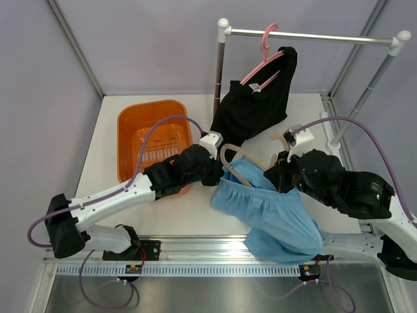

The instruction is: Remove the shorts from the hanger

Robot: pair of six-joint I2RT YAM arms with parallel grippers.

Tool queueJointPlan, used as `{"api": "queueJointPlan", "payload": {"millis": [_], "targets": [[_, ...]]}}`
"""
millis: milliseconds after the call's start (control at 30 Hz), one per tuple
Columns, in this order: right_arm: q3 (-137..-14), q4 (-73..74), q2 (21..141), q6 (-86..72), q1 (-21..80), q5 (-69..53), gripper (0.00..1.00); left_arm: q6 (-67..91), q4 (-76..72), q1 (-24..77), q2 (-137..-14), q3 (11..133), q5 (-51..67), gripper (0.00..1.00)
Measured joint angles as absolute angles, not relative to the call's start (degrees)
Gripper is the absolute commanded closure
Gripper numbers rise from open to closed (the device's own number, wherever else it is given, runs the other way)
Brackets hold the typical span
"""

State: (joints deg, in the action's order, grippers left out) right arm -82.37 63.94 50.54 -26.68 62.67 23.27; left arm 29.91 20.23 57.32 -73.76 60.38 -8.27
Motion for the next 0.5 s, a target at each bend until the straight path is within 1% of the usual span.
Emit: {"api": "queueJointPlan", "payload": {"millis": [167,500], "targets": [[-82.5,61.1,50.6,-27.0,62.9,26.2,1.0,26.4,22.7,62.8,-68.9,60.9,-8.1,1.0],[-84.9,52.1,51.5,-21.9,62.9,29.0,1.0,17.9,27.5,80.6,-66.1,66.0,-9.5,1.0]]}}
